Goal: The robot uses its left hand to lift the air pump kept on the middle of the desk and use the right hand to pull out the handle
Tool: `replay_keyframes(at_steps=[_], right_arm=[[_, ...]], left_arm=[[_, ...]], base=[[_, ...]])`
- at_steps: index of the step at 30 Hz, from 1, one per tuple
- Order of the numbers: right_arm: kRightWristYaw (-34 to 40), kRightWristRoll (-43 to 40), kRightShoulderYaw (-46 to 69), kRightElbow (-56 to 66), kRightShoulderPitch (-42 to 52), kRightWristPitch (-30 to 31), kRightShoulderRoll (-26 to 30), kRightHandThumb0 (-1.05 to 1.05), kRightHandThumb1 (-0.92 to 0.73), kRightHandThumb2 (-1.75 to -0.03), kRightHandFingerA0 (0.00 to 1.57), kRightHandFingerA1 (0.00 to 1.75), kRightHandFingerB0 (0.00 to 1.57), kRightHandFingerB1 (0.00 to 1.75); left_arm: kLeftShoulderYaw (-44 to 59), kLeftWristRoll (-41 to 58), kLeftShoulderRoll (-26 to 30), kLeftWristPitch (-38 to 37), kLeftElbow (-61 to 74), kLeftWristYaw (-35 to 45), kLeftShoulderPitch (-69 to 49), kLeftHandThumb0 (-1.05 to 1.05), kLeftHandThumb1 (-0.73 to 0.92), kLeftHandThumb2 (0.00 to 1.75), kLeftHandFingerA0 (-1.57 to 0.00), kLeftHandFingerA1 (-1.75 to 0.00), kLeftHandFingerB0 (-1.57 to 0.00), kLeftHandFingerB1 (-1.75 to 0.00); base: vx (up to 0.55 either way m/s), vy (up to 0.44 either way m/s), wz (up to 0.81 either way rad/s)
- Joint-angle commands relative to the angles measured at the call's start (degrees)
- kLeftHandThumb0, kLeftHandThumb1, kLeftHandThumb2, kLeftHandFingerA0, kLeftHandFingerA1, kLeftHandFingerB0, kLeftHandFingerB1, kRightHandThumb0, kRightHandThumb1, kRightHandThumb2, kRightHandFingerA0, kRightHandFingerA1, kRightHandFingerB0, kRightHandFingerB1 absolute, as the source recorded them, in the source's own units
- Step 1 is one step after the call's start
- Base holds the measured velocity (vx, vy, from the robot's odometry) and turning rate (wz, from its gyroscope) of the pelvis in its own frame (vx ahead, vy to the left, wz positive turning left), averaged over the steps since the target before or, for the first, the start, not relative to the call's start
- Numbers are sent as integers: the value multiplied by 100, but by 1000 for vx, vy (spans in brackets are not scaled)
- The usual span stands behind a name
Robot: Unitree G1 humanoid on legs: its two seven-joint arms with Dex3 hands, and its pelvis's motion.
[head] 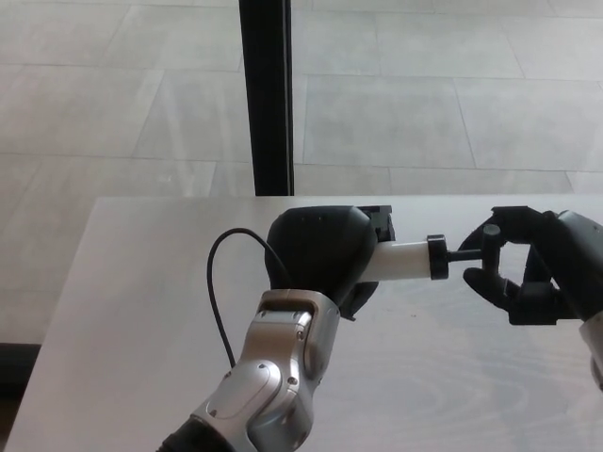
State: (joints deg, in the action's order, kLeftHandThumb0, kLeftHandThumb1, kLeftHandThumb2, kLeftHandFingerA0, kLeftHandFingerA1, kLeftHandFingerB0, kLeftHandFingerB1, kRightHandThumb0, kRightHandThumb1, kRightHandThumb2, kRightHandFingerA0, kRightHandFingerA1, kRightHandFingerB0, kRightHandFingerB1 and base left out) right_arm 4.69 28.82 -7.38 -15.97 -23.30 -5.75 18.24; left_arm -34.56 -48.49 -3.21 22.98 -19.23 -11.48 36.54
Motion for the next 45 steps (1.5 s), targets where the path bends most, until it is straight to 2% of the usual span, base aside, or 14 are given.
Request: replay_keyframes(at_steps=[1, 5, 10, 13, 20, 21, 22, 23, 24, 25, 26, 38, 39, 45], right_arm=[[68, 16, -9, 100, 4, 13, 28, -25, -54, -103, 110, 158, 87, 119], [106, 41, -32, 105, 24, 8, 21, -22, -61, -100, 94, 168, 83, 122], [175, 2, -36, 72, 63, -99, 9, -25, -59, -104, 90, 174, 73, 146], [290, 100, -74, 79, 60, -154, 25, -25, -56, -109, 91, 175, 73, 156], [282, 195, -95, 250, 38, -58, 42, -17, -55, -106, 102, 174, 69, 145], [260, 184, -79, 318, 48, -35, 42, -28, -54, -112, 116, 136, 89, 120], [329, 242, -97, 312, 35, -76, 47, -10, -54, -108, 96, 174, 67, 148], [334, 212, -74, 328, 44, -87, 36, -29, -52, -113, 118, 137, 89, 119], [345, 196, -60, 334, 46, -109, 34, -20, -54, -110, 89, 175, 72, 150], [346, 182, -41, 336, 38, -119, 42, -29, -52, -113, 118, 137, 89, 120], [324, 170, -21, 356, 39, -105, 61, -21, -53, -112, 88, 175, 71, 152], [103, -32, 493, 653, 155, -4, 384, -26, -51, -114, 120, 140, 92, 123], [56, -63, 551, 712, 180, 59, 403, -18, -52, -113, 89, 175, 73, 153], [64, -157, 829, 700, 264, -31, 573, -17, -50, -113, 90, 175, 75, 153]], left_arm=[[-40, -151, 94, -76, 25, -133, -85, -20, 51, 101, -122, -136, -88, -108], [-35, -119, 102, -107, 34, -140, -113, -15, 61, 93, -93, -175, -78, -133], [-10, -90, 83, -78, 55, -126, -149, -21, 55, 107, -122, -134, -88, -107], [-34, -144, 117, -52, 54, -117, -152, -15, 60, 95, -92, -175, -77, -135], [-121, -256, 253, -100, 38, -154, -228, -22, 50, 103, -118, -136, -96, -122], [-140, -266, 264, -50, 32, -86, -236, -24, 51, 104, -119, -136, -92, -116], [-150, -280, 294, -76, 13, -141, -265, -17, 57, 95, -90, -175, -76, -146], [-130, -231, 297, -82, 30, -100, -296, -17, 58, 93, -91, -175, -74, -149], [-93, -169, 296, -111, 31, -98, -329, -16, 59, 93, -91, -175, -74, -150], [-82, -168, 315, -146, -2, -156, -341, -16, 56, 97, -91, -175, -77, -148], [-81, -189, 321, -130, -26, -189, -357, -16, 54, 101, -91, -175, -77, -149], [146, -25, 782, -393, -56, -201, -790, -21, 62, 103, -89, -175, -70, -157], [156, -24, 848, -490, -113, -242, -808, -29, 56, 112, -117, -139, -94, -125], [242, -84, 1086, -702, -217, -390, -906, -22, 56, 110, -93, -175, -74, -156]], base=[[0, 0, 0], [0, 0, 0], [0, 0, 0], [0, 0, 0], [0, 0, 0], [0, 0, 0], [0, 0, 0], [0, 0, 0], [0, 0, 0], [0, 0, 0], [0, 0, 0], [0, 0, 0], [0, 0, 0], [0, 0, 0]])
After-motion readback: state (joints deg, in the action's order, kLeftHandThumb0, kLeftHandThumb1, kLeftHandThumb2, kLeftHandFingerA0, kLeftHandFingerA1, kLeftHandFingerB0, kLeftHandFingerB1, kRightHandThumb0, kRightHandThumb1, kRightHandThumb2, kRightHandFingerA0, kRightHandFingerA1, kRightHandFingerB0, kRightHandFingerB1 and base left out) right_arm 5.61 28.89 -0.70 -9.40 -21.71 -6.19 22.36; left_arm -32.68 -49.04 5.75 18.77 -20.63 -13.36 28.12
